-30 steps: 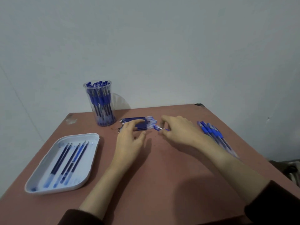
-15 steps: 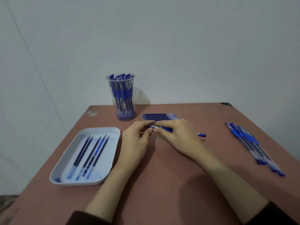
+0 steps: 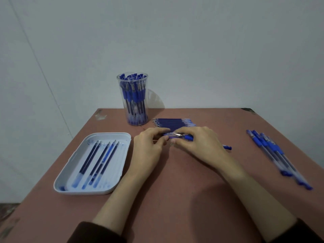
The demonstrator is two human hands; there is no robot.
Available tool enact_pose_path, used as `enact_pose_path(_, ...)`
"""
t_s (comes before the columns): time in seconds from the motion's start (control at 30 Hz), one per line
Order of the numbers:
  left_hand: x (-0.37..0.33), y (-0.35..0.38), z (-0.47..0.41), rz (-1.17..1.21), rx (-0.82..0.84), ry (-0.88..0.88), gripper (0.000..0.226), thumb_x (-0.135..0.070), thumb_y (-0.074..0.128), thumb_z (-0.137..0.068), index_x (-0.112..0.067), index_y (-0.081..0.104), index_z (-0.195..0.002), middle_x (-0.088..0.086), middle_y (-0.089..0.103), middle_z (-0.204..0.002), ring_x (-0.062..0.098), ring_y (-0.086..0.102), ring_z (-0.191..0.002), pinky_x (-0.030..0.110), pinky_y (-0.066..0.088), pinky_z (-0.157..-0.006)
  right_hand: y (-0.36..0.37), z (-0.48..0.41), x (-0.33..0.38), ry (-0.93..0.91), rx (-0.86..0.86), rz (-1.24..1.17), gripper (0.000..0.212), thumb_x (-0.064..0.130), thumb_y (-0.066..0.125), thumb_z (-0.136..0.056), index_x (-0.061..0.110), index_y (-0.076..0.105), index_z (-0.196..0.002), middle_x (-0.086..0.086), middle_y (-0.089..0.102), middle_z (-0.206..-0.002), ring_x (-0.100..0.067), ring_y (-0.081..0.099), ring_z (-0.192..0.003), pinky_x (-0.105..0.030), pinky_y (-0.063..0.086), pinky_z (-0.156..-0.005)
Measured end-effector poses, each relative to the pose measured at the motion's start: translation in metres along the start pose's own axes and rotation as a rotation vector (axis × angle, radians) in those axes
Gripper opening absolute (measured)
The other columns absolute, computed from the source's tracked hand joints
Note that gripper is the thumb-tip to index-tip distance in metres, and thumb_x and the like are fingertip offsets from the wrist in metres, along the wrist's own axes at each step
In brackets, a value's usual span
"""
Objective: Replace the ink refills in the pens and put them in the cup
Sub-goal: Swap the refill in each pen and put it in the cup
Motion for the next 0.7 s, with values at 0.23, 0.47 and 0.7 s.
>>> enact_pose_path(0.23, -0.01, 0.023, 0.01, -0.239, 0.291, 0.052, 0.016, -0.022, 0.069, -0.085, -0.022, 0.075, -0.1, -0.01, 0.072, -0.09, -0.003, 0.06, -0.074, -0.002, 0.038, -0.068, -0.011, -0.003, -0.032, 0.14, -0.105, -0.043, 0.019, 0.01, 0.055, -0.085, 0.022, 0.047, -0.097, 0.005, 0.06, -0.078, -0.025, 0.056, -0.075, -0.033, 0.037, -0.062)
enact_pose_path(0.47, -0.012, 0.035, 0.015, -0.173, 0.419, 0.058, 0.023, -0.029, 0.07, -0.084, -0.025, 0.073, -0.106, -0.012, 0.071, -0.1, -0.004, 0.063, -0.09, 0.007, 0.045, -0.081, -0.021, 0.0, -0.018, 0.052, -0.218, -0.321, 0.013, 0.023, 0.066, -0.086, 0.027, 0.071, -0.098, 0.015, 0.064, -0.078, 0.002, 0.052, -0.063, -0.013, 0.038, -0.06)
enact_pose_path(0.7, 0.002, 0.029, 0.01, 0.726, 0.289, -0.279, 0.034, -0.03, 0.066, -0.088, -0.015, 0.067, -0.118, 0.016, 0.067, -0.117, 0.032, 0.061, -0.113, 0.048, 0.043, -0.103, 0.008, 0.002, -0.006, 0.21, 0.06, -0.994, 0.021, 0.021, 0.057, -0.093, 0.012, 0.068, -0.078, -0.008, 0.055, -0.056, -0.011, 0.033, -0.038, -0.02, 0.024, -0.039)
Point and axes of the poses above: each hand's wrist, its own z-axis away from the middle knuckle, its own y-axis out of the palm, x = y × z, the point moved 10 cm from there along -z, towards the middle knuckle
